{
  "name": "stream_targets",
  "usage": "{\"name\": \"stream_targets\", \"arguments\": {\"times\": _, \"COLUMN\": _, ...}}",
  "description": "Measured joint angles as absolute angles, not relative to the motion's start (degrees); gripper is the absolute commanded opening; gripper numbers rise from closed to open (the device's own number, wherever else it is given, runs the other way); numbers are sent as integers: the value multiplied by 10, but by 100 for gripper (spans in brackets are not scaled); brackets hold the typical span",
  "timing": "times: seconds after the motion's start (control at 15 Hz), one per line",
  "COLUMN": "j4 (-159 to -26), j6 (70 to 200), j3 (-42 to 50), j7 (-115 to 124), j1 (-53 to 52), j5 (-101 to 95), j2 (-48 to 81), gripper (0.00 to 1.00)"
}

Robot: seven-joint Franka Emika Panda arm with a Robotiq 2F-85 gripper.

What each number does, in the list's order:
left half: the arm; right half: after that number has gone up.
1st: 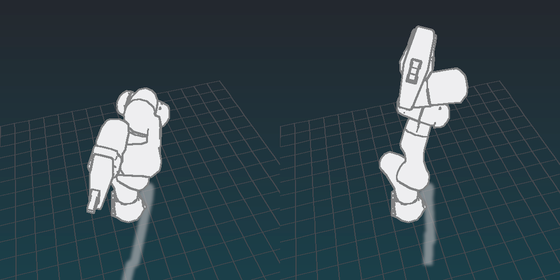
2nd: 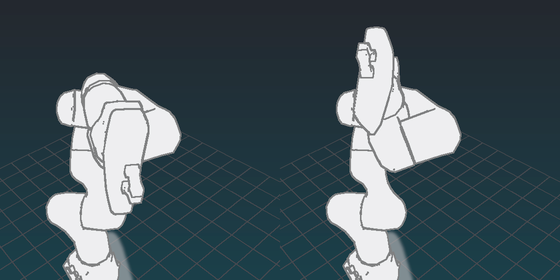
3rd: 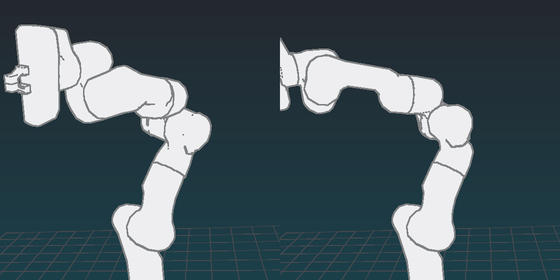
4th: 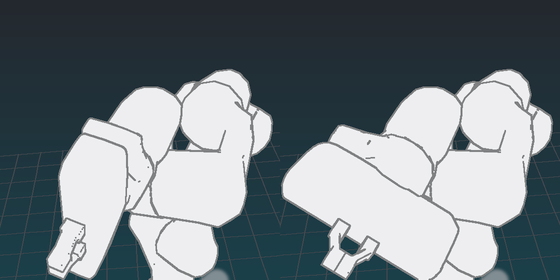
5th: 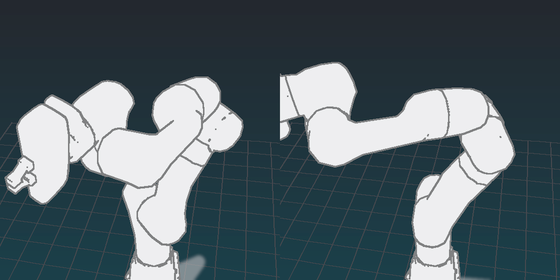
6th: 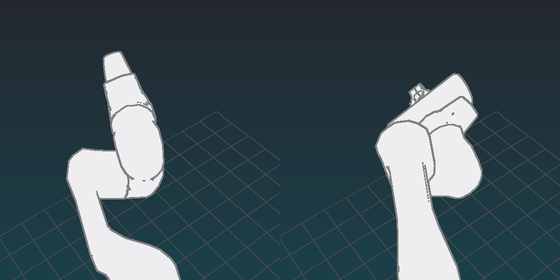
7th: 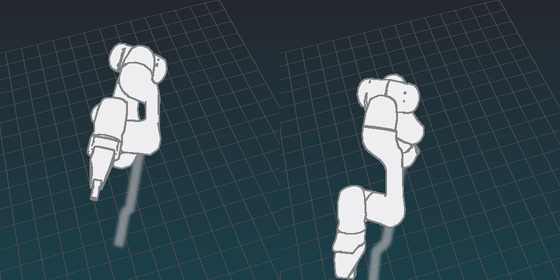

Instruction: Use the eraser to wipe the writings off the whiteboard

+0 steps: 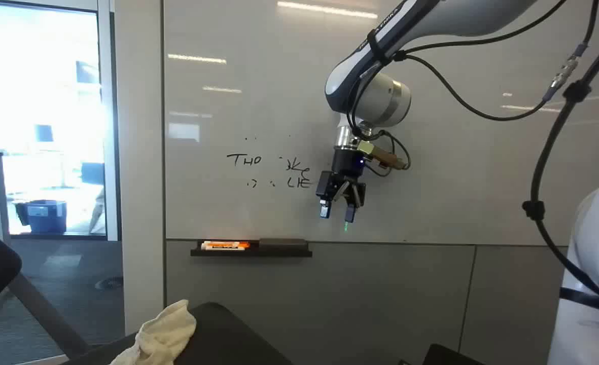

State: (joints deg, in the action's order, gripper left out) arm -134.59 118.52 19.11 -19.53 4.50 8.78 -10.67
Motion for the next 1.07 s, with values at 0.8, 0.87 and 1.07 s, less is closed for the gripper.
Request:
{"name": "stream_targets", "arguments": {"times": 0.8, "j4": -1351, "j6": 1197, "j3": 130, "j7": -195, "j1": 43, "j5": 88, "j2": -120, "gripper": 100}}
{"name": "stream_targets", "arguments": {"times": 0.87, "j4": -1359, "j6": 1204, "j3": 111, "j7": -195, "j1": 36, "j5": 88, "j2": -130, "gripper": 100}}
{"name": "stream_targets", "arguments": {"times": 1.07, "j4": -1394, "j6": 1223, "j3": 57, "j7": -195, "j1": 0, "j5": 88, "j2": -167, "gripper": 100}}
